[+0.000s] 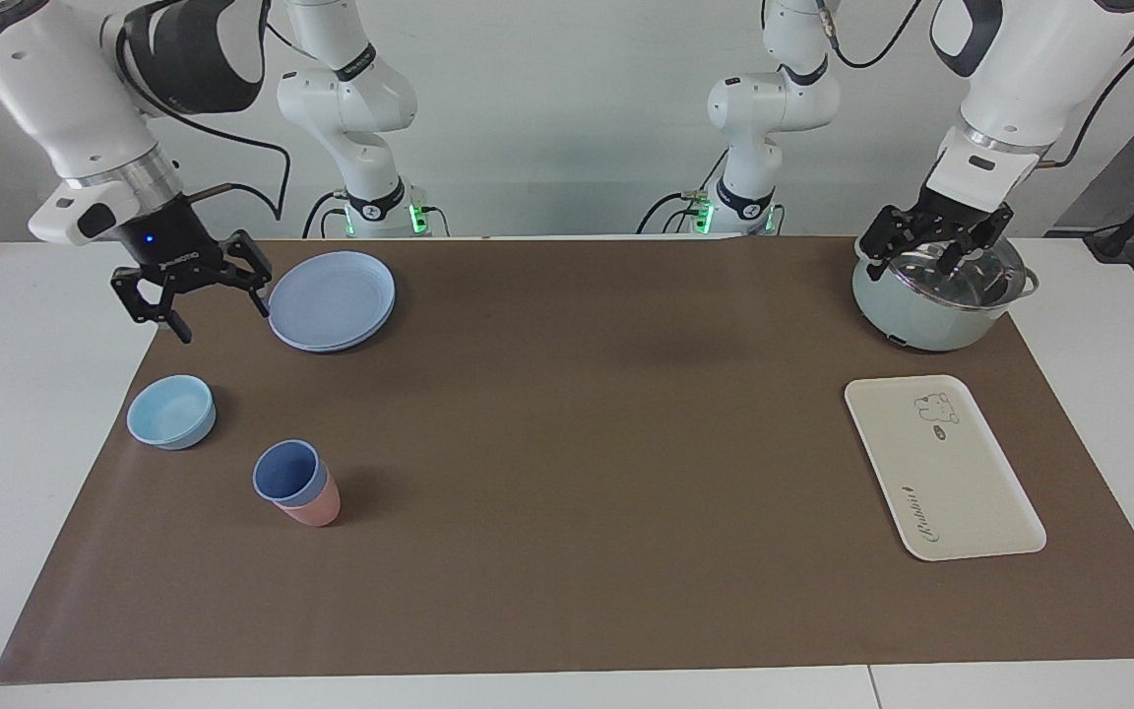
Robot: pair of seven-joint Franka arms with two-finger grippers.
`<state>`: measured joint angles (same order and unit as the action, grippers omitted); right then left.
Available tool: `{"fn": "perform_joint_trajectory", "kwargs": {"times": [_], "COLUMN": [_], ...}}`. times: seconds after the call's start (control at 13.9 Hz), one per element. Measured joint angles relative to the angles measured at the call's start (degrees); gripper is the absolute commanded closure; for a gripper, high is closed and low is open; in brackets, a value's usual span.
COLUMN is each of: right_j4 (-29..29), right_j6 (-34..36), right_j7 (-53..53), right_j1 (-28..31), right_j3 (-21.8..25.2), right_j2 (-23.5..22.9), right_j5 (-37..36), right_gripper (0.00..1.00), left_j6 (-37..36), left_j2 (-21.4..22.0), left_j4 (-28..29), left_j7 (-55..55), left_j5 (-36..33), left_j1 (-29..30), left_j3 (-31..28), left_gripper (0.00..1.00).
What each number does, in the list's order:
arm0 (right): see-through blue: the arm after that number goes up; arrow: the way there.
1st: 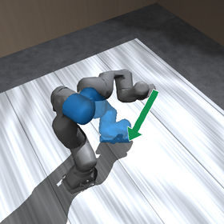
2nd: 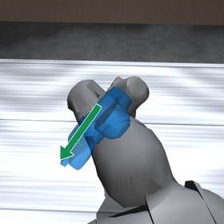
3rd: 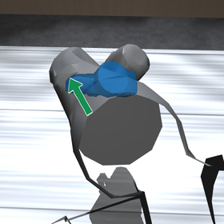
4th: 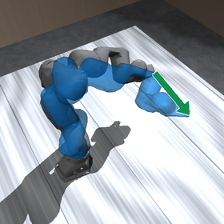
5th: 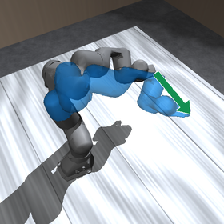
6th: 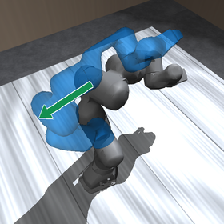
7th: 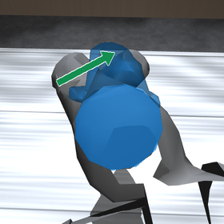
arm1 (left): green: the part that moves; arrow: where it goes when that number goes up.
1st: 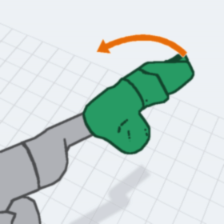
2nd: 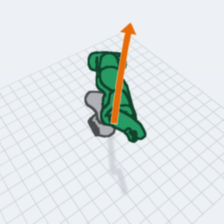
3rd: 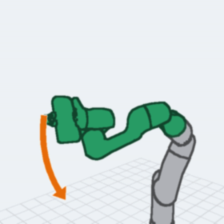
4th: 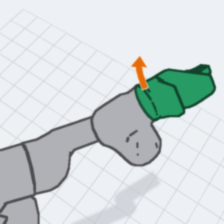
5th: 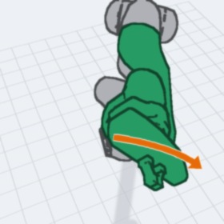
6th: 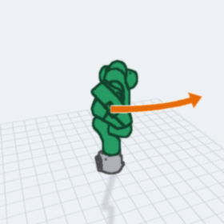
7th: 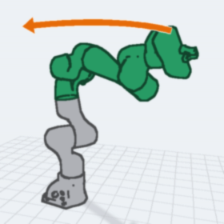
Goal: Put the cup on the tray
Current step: 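Reach the right gripper to the nested pink and blue cups and grasp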
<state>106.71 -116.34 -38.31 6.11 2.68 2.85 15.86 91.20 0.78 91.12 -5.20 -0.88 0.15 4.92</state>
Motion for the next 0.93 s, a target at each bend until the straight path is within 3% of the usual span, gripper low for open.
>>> {"fn": "perform_joint_trajectory", "kwargs": {"times": [0.36,0.93], "right_j4": [4.2,2.2], "right_j6": [-8.4,-12.2], "right_j7": [-30.8,-58.7], "right_j1": [6.1,7.1], "right_j3": [0.2,0.1], "right_j2": [-5.7,-21.8], "right_j5": [19.3,47.1], "right_gripper": [0.00,0.00], "left_j6": [0.0,0.0], "left_j2": [0.0,0.0], "left_j4": [0.0,0.0], "left_j7": [0.0,0.0], "left_j5": [0.0,0.0], "left_j1": [0.0,0.0], "left_j3": [-0.1,-0.1], "left_gripper": [0.00,0.00]}}
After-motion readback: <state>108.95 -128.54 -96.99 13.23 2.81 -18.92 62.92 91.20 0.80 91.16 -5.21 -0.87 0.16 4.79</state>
